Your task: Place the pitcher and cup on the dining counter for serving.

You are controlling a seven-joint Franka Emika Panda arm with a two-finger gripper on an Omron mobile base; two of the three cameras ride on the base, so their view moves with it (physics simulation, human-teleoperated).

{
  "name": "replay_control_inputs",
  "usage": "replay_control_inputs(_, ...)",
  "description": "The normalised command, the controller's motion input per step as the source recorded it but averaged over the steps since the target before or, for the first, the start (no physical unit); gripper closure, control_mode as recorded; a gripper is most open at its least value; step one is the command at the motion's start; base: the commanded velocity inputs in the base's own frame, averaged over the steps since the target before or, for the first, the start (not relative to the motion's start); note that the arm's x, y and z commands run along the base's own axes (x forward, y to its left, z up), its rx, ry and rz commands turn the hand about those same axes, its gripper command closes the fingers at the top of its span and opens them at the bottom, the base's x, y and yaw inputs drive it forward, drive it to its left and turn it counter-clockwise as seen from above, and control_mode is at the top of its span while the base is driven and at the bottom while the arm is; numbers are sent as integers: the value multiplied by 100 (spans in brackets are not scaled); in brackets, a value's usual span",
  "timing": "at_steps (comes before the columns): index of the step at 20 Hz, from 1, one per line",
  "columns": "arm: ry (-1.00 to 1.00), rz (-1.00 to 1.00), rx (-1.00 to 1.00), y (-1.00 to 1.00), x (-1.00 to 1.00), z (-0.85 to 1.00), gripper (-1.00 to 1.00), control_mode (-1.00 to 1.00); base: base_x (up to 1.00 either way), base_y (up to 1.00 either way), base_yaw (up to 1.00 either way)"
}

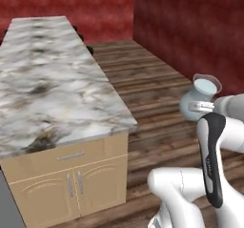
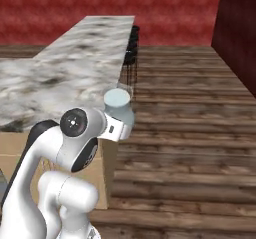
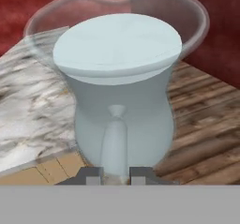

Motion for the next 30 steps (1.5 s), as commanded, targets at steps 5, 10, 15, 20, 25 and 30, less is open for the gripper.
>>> replay_control_inputs(5, 0, 0, 0, 0, 0, 0, 100, 100, 100, -100, 16)
replay_control_inputs(10, 0, 0, 0, 0, 0, 0, 100, 100, 100, -100, 15)
replay_control_inputs(15, 0, 0, 0, 0, 0, 0, 100, 100, 100, -100, 13)
replay_control_inputs(20, 0, 0, 0, 0, 0, 0, 100, 100, 100, -96, 16)
replay_control_inputs(25, 0, 0, 0, 0, 0, 0, 100, 100, 100, -59, 45)
replay_control_inputs(30, 0, 0, 0, 0, 0, 0, 100, 100, 100, -32, 64)
